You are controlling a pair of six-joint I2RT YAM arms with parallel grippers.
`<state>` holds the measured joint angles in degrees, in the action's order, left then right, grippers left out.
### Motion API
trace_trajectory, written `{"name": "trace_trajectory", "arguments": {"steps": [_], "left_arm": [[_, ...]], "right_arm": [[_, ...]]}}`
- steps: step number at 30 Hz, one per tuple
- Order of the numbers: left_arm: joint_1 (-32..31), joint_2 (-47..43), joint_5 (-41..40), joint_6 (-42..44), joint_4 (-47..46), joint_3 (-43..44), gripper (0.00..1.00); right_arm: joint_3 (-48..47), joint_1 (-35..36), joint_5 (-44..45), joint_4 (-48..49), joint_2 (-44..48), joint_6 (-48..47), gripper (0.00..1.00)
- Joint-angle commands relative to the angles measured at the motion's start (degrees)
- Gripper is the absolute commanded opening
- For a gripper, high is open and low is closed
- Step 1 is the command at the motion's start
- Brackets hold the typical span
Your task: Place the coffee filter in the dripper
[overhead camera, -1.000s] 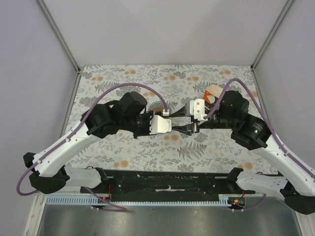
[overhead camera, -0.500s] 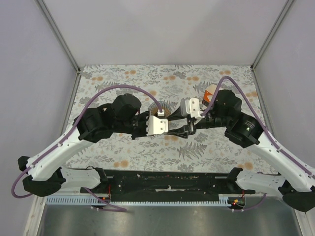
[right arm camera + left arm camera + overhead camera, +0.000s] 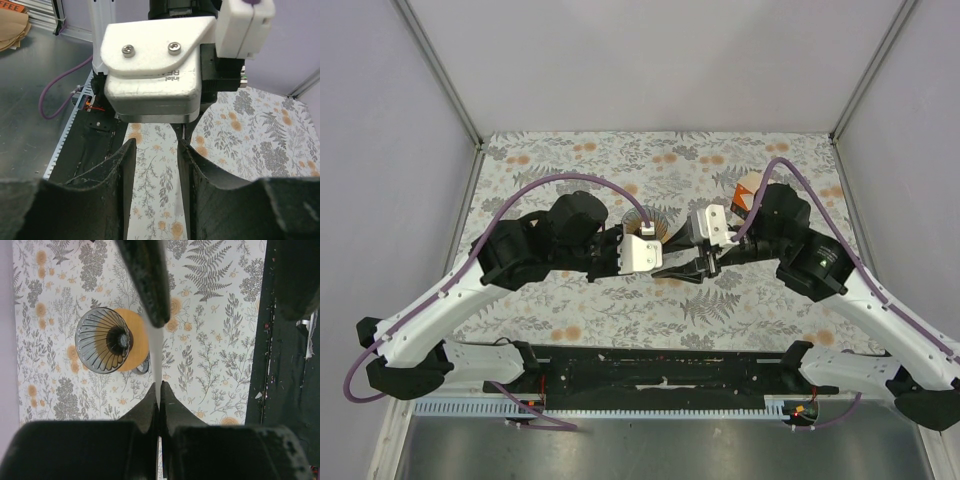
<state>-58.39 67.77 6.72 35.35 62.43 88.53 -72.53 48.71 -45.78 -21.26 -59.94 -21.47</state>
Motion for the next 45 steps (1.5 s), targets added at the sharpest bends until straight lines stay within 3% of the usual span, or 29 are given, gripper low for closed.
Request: {"name": "trace_trajectory", "arguments": {"steps": [1,9,22,45], "left_arm": [[-0.32,-0.44,-0.57,-2.04,-1.96,0.15,0.02],[-0.41,-0.18,-0.66,-1.87,-1.88,0.33,0.02],[-0.41,0.7,-0.74,-1.87,-1.61,1.56,0.02],[-0.41,0.26,-1.19,-1.34,-1.35,0.77,0.02]], "right_arm": [[0.9,0.51,-1.51,1.22,2.11,-0.32,0.45],[0.9,0.51,3.15,1.22,1.67,-0.32,0.45],[0.02,0.51,1.04,0.87,0.53,-2.87,0.45],[-2.44,0.6,5.7,-0.98,-0.17,-4.98,0.48]]}}
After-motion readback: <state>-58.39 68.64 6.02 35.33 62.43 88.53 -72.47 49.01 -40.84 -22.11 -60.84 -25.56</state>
